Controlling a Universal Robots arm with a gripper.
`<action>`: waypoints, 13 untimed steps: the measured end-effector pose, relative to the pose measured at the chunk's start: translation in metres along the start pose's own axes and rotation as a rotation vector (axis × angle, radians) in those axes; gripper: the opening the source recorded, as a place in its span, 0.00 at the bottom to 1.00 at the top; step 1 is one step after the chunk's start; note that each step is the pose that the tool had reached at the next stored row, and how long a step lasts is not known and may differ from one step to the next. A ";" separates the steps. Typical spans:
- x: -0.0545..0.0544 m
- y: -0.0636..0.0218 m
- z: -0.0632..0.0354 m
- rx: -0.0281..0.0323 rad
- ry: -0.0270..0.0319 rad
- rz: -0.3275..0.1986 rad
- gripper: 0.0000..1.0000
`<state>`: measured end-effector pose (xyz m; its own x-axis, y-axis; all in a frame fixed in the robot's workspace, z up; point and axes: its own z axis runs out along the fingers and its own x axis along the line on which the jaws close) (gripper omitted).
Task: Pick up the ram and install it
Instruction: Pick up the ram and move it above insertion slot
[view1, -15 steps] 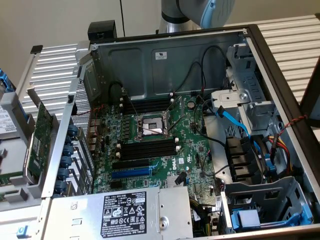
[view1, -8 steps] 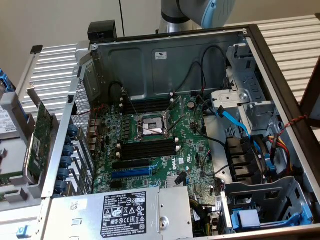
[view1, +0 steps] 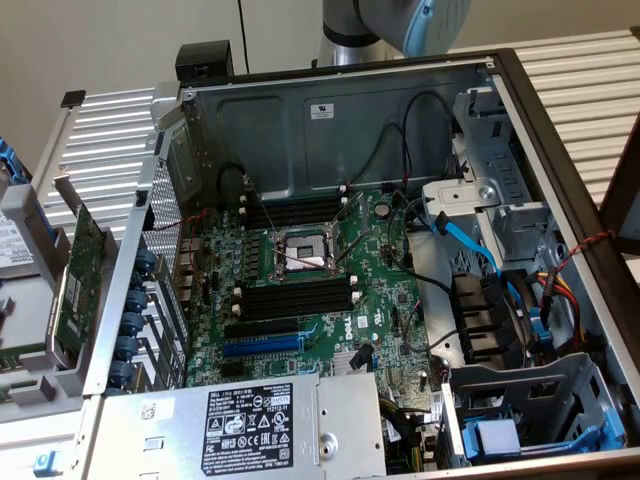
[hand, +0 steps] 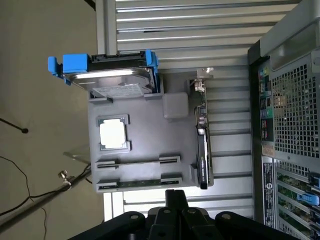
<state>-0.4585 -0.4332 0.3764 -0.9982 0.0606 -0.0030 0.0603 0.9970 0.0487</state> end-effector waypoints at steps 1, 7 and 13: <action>0.000 -0.0001 0.0004 -0.0002 0.0005 -0.014 0.10; 0.000 -0.0001 0.0018 -0.0003 0.0059 -0.122 0.10; 0.001 -0.0002 0.0032 -0.0006 0.0113 -0.231 0.10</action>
<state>-0.4591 -0.4332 0.3732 -0.9854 -0.1702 -0.0030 -0.1702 0.9842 0.0486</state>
